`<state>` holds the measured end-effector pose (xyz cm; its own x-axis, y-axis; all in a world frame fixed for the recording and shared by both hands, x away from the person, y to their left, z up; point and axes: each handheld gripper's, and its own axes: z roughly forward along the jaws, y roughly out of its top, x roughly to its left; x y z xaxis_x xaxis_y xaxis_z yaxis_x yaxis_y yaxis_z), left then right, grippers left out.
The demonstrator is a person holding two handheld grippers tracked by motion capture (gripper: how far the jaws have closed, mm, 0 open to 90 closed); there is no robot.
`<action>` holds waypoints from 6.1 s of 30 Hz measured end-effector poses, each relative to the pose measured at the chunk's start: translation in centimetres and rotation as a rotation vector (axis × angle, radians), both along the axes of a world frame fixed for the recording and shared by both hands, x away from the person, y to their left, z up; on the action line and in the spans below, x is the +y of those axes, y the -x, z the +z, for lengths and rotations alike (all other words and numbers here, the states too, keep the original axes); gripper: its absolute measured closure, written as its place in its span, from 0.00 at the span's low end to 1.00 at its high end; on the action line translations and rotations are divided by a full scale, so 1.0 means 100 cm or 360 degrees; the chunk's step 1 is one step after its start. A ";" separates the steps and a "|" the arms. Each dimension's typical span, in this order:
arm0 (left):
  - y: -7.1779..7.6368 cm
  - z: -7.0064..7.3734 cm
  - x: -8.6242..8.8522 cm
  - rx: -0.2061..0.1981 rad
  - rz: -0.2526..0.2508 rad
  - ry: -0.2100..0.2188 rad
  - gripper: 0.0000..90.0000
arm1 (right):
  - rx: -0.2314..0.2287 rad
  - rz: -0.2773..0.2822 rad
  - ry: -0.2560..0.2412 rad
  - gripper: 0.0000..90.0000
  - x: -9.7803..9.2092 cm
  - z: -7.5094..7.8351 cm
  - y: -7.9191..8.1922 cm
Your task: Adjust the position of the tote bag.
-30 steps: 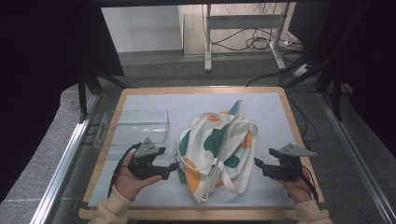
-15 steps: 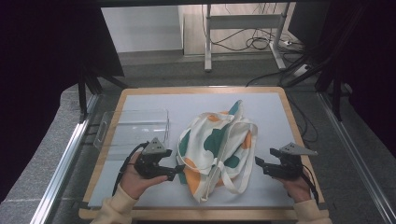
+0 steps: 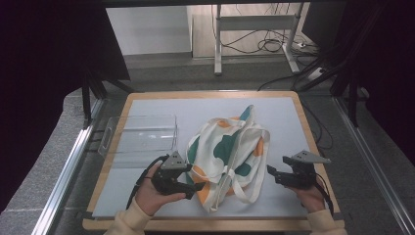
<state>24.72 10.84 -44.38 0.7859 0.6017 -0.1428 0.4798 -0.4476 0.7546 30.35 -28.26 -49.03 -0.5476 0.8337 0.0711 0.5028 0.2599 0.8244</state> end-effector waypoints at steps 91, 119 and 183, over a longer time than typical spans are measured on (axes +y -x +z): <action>-0.010 -0.035 -0.042 0.0213 -0.0286 -0.0174 0.93 | -0.0030 -0.0081 0.0012 0.29 0.037 0.072 -0.092; -0.006 -0.035 -0.043 0.0183 -0.0270 -0.0197 0.93 | 0.0104 -0.0087 0.0051 0.28 0.071 0.072 -0.153; -0.016 -0.031 -0.018 0.0184 -0.0179 -0.0202 0.94 | 0.0345 -0.0082 0.0252 0.93 0.068 0.071 -0.157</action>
